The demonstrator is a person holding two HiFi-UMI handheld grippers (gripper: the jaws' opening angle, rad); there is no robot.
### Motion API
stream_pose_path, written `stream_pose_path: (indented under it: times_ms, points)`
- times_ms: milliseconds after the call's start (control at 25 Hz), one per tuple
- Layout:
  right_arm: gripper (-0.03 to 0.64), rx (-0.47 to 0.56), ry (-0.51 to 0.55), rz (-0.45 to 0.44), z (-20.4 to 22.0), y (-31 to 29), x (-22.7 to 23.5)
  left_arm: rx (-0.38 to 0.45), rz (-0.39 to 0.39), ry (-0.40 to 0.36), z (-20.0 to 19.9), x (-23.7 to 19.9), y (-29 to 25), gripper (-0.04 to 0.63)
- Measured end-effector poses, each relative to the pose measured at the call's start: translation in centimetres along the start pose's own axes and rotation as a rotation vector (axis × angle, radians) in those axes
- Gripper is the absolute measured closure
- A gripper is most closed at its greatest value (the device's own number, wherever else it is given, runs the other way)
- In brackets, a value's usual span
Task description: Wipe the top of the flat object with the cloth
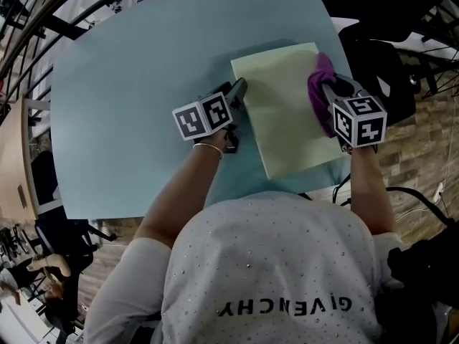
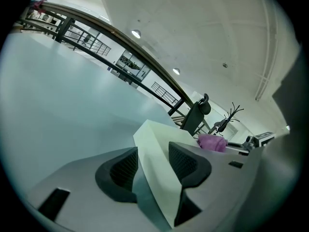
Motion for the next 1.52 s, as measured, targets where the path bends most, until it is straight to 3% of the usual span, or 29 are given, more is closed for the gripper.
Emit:
stream_pose_path:
  times_ms: [160,360,480,600,680,920,1120,1520]
  points:
    - [0.569,0.036,0.101,-0.154,-1.5,0.3,-4.5,-0.003,0.002,0.017,0.2,0.1,-0.1,0.388]
    - [0.571,0.038,0.092,-0.407,-1.8,0.6,-12.7,-0.001,0.010,0.008,0.3,0.0,-0.1,0.388]
    - [0.572,0.012,0.210,-0.487,-0.7,0.8,-17.2,-0.003,0.021,0.003,0.3,0.2,-0.2,0.388]
    - [0.571,-0.033,0.352,-0.451,0.8,0.1,-18.9,-0.010,0.028,-0.011,0.2,0.1,-0.3,0.388]
    - [0.571,-0.054,0.375,-0.425,1.1,-0.3,-18.9,-0.011,0.032,-0.017,0.2,0.0,-0.3,0.388]
    - [0.571,-0.110,0.282,-0.348,1.6,-1.0,-16.3,-0.014,0.071,0.027,0.2,-0.2,-0.5,0.388]
    - [0.571,-0.118,0.224,-0.240,2.3,-1.0,-12.7,-0.022,0.073,-0.029,0.3,0.0,-0.6,0.388]
    - [0.571,-0.132,0.116,-0.086,3.5,-0.9,-6.1,-0.043,0.083,-0.050,0.3,0.2,-0.9,0.388]
Point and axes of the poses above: the fingertips, and each gripper's own axes: y backward along the fingers, x to its right, z out of its underside, the point moved 2 cm from there along y, backward along the fingers, and after that the axes turned 9 degrees about z, right-handed, at the moved point
